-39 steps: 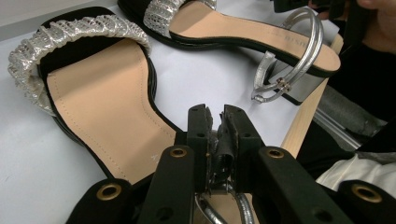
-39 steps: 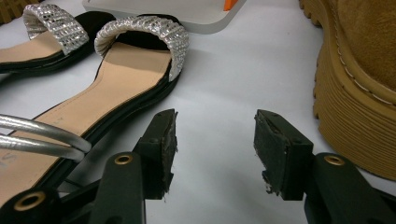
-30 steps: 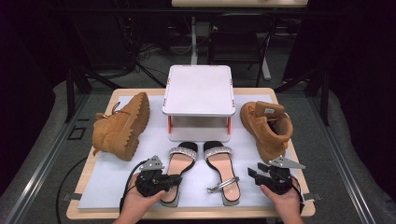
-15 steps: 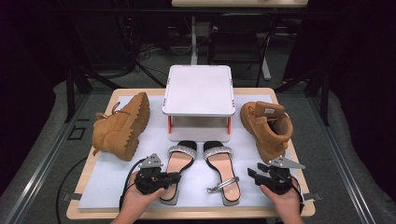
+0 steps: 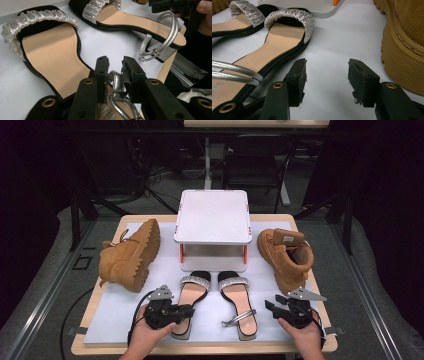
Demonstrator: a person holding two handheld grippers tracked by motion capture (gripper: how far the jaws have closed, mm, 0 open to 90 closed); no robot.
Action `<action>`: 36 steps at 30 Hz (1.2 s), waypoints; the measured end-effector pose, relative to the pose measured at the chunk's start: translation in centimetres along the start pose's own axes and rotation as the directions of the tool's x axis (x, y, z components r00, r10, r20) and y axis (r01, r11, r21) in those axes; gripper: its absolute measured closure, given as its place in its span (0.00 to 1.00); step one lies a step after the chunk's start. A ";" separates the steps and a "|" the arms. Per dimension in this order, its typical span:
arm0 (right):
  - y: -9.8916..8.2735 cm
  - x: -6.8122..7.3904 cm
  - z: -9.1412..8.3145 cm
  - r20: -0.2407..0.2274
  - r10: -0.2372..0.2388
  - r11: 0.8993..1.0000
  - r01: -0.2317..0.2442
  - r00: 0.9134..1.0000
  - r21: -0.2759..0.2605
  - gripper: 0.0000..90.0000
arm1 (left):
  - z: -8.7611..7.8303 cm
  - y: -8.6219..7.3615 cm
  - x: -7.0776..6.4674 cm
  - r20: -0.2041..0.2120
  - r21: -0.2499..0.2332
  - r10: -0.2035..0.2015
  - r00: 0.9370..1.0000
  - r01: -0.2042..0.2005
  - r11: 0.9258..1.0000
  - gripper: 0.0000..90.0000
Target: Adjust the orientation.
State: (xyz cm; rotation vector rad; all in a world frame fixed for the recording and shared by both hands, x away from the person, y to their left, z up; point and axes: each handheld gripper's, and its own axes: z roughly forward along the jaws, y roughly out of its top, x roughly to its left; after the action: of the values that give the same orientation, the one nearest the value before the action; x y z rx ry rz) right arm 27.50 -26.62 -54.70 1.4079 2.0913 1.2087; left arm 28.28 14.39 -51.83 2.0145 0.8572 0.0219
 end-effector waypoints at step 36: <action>-0.1 -0.1 -0.3 0.002 0.009 1.000 -0.009 1.000 -0.008 0.53 | -4.3 -2.8 1.4 -0.178 -0.005 -0.054 0.983 0.054 0.999 0.68</action>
State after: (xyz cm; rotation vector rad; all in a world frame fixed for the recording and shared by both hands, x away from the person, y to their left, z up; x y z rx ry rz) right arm 27.30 -26.87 -54.60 1.4156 2.0789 1.2177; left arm 26.36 19.36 -51.87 2.0104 1.0241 0.1739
